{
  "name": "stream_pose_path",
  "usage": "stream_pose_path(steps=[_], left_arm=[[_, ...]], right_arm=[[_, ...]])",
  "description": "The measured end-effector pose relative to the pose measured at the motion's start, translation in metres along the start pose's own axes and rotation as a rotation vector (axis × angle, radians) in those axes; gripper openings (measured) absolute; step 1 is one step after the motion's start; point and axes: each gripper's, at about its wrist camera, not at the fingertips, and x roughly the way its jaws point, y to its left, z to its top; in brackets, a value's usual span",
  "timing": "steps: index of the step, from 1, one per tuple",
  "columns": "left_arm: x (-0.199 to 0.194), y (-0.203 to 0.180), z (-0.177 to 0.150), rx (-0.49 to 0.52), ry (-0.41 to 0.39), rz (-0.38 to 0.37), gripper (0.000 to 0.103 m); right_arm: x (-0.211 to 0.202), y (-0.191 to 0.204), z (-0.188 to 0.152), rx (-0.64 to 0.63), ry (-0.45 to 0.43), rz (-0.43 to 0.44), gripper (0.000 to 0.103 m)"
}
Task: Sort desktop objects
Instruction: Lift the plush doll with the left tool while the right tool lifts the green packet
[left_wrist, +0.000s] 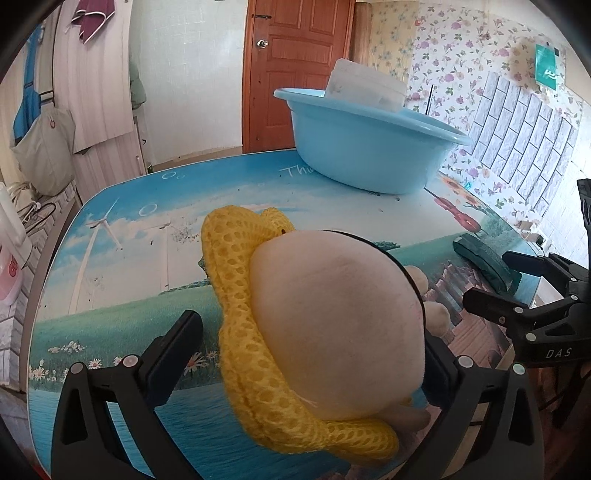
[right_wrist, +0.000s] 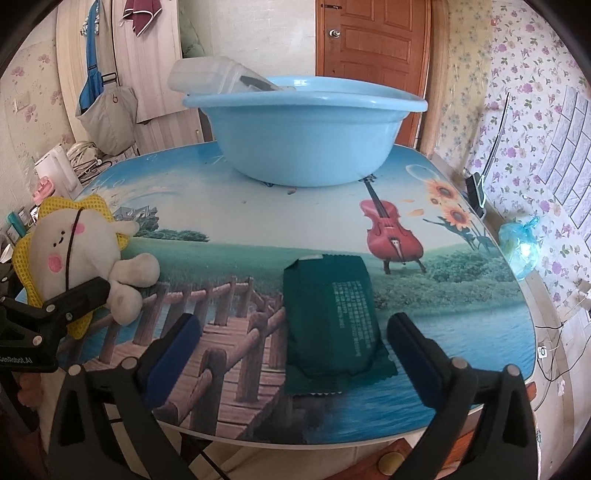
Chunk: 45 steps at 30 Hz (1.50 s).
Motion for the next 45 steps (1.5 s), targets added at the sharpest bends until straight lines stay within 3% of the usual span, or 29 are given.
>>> stream_pose_path(steps=[24, 27, 34, 38, 43, 45], left_arm=[[-0.001, 0.000, -0.001, -0.002, -0.004, 0.000, 0.103], [-0.001, 0.000, -0.001, -0.001, -0.001, 0.000, 0.103], [-0.004, -0.001, -0.002, 0.009, 0.037, 0.003, 0.103], [-0.004, -0.011, -0.006, 0.091, 0.069, 0.012, 0.103], [-0.006, -0.018, -0.008, 0.123, 0.069, -0.028, 0.100], [-0.007, -0.018, -0.008, 0.124, 0.064, -0.031, 0.092]], right_arm=[[-0.004, 0.001, -0.003, 0.003, 0.003, -0.008, 0.101], [-0.007, -0.003, -0.005, 0.018, -0.006, -0.012, 0.093], [-0.013, -0.012, -0.006, 0.052, -0.028, -0.007, 0.064], [-0.013, -0.011, -0.004, 0.053, -0.031, -0.008, 0.051], [-0.013, -0.010, -0.003, 0.033, -0.030, -0.003, 0.048], [-0.013, -0.010, -0.003, 0.033, -0.031, 0.000, 0.047]])
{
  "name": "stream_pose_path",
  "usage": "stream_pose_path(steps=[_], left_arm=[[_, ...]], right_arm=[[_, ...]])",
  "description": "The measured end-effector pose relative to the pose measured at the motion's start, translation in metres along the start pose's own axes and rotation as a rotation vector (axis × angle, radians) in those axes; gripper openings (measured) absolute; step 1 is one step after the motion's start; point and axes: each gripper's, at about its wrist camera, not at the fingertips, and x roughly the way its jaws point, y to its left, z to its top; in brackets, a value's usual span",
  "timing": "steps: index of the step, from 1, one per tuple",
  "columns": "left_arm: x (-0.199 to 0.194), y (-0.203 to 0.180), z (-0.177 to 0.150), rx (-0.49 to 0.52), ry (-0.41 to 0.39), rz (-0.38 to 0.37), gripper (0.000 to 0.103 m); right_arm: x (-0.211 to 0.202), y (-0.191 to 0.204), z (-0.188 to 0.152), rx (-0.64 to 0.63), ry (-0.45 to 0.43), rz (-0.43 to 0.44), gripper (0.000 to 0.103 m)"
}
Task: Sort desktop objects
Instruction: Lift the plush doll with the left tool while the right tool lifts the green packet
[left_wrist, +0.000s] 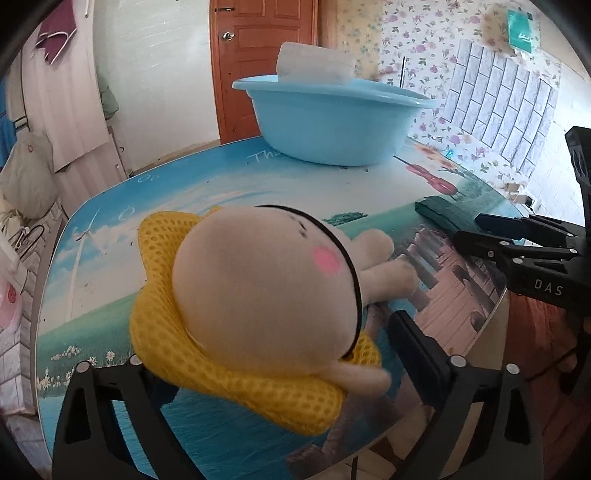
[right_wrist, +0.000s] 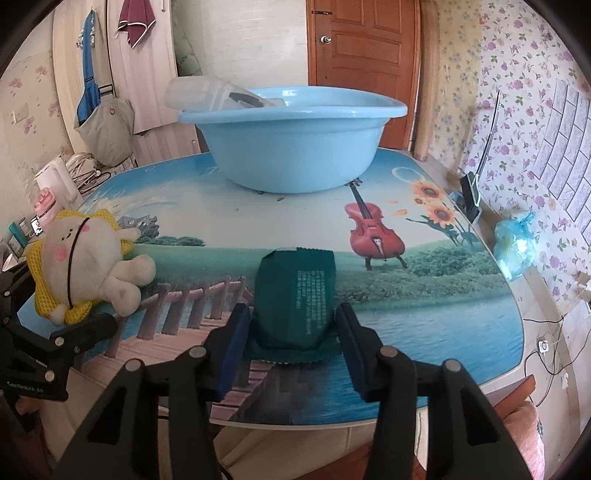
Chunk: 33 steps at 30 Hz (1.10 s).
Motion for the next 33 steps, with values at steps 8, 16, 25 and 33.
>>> stream_pose_path(steps=[8, 16, 25, 33], left_arm=[[-0.005, 0.002, 0.001, -0.013, -0.017, 0.002, 0.072], [-0.009, 0.005, 0.003, -0.029, -0.026, -0.013, 0.059], [-0.014, 0.007, 0.002, -0.040, -0.056, -0.032, 0.056], [-0.025, 0.010, 0.007, -0.064, -0.073, -0.042, 0.056]], right_arm=[[0.000, 0.000, 0.000, 0.001, 0.000, 0.001, 0.046], [0.000, 0.001, -0.001, -0.004, 0.001, 0.007, 0.045], [-0.006, 0.006, 0.001, -0.014, -0.021, 0.012, 0.043], [-0.017, 0.008, 0.008, -0.025, -0.065, 0.002, 0.042]])
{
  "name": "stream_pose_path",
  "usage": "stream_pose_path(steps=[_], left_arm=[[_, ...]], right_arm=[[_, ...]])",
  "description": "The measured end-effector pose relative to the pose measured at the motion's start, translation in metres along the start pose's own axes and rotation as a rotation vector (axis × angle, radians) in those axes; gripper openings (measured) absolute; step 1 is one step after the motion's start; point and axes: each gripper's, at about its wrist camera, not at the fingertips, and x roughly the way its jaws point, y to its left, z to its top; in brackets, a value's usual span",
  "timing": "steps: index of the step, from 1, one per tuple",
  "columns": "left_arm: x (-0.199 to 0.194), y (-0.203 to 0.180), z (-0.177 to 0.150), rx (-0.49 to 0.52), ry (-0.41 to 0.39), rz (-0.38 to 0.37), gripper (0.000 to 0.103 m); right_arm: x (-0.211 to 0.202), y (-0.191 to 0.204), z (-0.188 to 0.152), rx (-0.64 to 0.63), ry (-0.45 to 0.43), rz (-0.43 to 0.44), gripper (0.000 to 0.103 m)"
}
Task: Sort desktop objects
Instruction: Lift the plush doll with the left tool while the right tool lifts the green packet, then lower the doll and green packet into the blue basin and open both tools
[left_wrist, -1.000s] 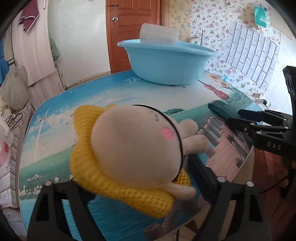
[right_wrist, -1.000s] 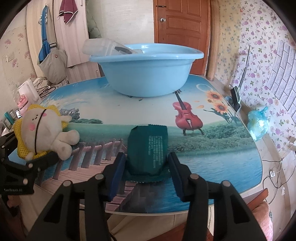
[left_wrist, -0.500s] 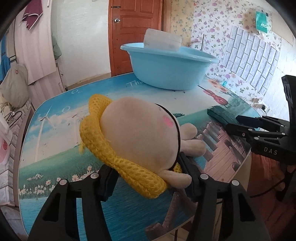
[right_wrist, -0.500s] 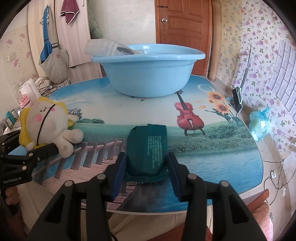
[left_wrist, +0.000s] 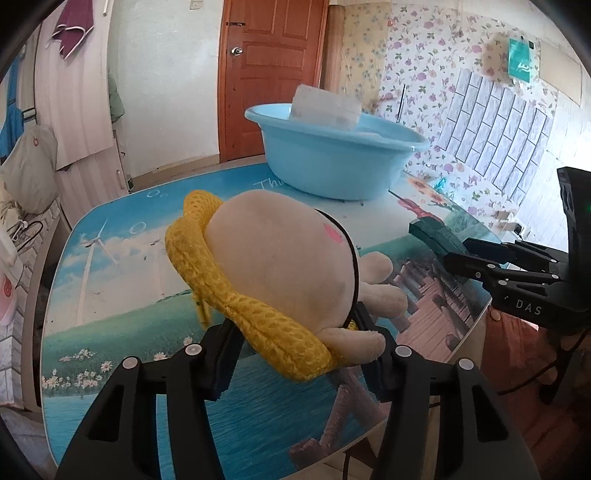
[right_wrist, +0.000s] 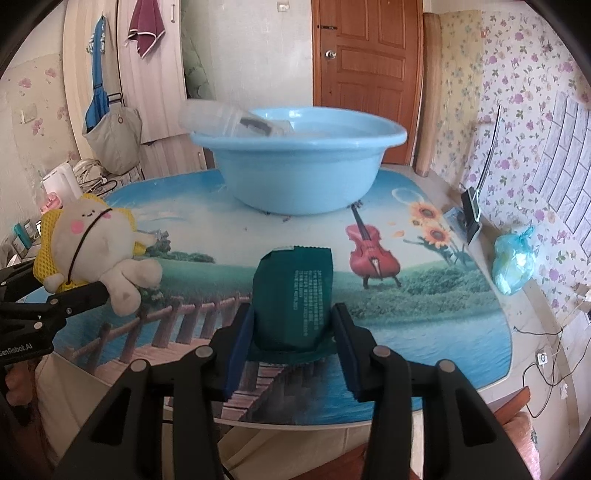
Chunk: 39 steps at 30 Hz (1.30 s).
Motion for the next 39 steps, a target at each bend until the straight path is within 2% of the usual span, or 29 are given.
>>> stream_pose_path(steps=[2, 23, 26, 39], left_arm=[[-0.002, 0.000, 0.003, -0.010, 0.017, 0.015, 0.056], [-0.048, -0.013, 0.044, 0.017, -0.055, 0.072, 0.056], [-0.053, -0.018, 0.053, 0.031, -0.072, 0.066, 0.056], [-0.054, -0.034, 0.092, 0.071, -0.137, 0.030, 0.056]], right_arm=[[-0.005, 0.000, 0.002, -0.001, -0.015, 0.004, 0.042], [-0.039, 0.004, 0.028, -0.028, -0.124, 0.027, 0.042], [-0.046, 0.005, 0.036, -0.040, -0.162, 0.023, 0.042], [-0.052, -0.003, 0.066, -0.010, -0.219, 0.053, 0.042]])
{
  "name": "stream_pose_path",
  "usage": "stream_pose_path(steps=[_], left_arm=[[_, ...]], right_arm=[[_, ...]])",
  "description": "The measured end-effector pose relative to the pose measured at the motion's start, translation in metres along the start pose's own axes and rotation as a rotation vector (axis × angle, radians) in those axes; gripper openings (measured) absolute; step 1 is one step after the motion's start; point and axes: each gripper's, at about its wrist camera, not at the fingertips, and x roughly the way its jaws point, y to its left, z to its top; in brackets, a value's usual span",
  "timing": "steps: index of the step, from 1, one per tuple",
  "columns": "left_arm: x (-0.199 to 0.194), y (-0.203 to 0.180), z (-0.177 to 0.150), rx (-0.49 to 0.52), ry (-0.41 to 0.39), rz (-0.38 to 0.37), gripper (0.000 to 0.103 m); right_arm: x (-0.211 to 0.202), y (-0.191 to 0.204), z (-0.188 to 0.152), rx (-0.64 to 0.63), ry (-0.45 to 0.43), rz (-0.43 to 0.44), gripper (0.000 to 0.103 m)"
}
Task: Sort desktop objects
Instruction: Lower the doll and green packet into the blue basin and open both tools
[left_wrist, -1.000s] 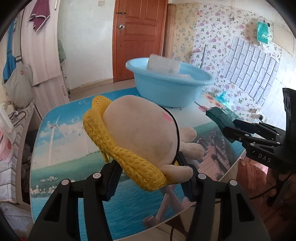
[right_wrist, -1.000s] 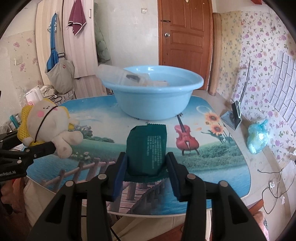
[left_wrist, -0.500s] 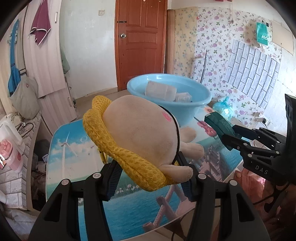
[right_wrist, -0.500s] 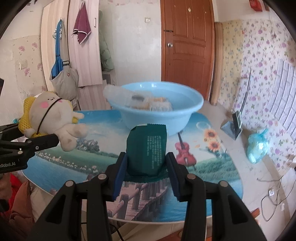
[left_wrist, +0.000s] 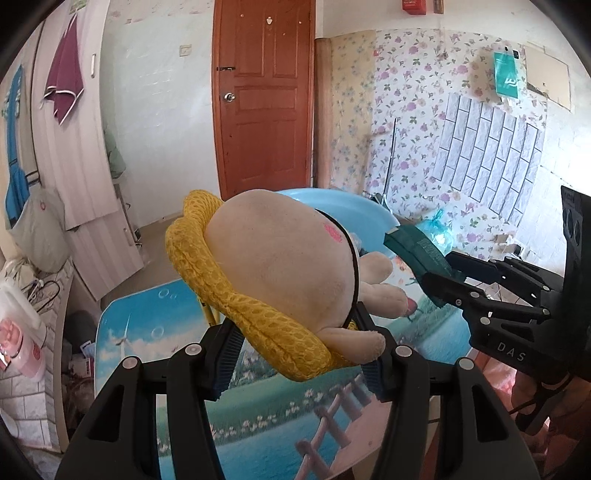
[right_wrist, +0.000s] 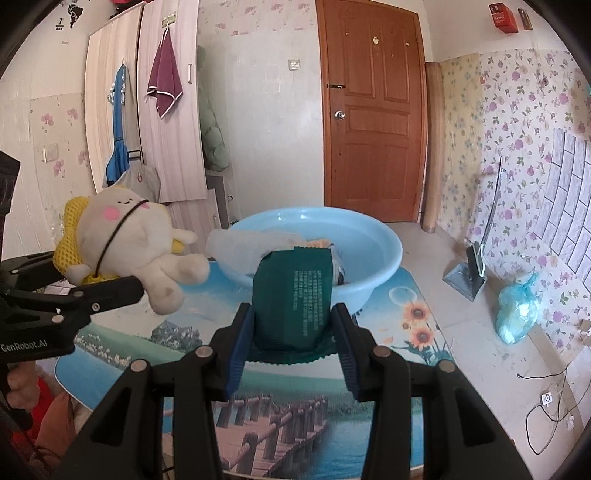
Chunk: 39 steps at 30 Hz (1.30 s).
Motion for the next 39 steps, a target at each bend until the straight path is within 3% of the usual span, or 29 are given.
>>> stream_pose_path(steps=[15, 39], left_arm=[[0.039, 0.002, 0.032, 0.009, 0.002, -0.026, 0.056], [0.139, -0.005, 0.083, 0.077, 0.036, -0.062, 0.056]], right_arm=[[0.042, -0.014, 0.022, 0.018, 0.030, 0.015, 0.042], [0.122, -0.056, 0.056, 0.053, 0.047, 0.006, 0.042]])
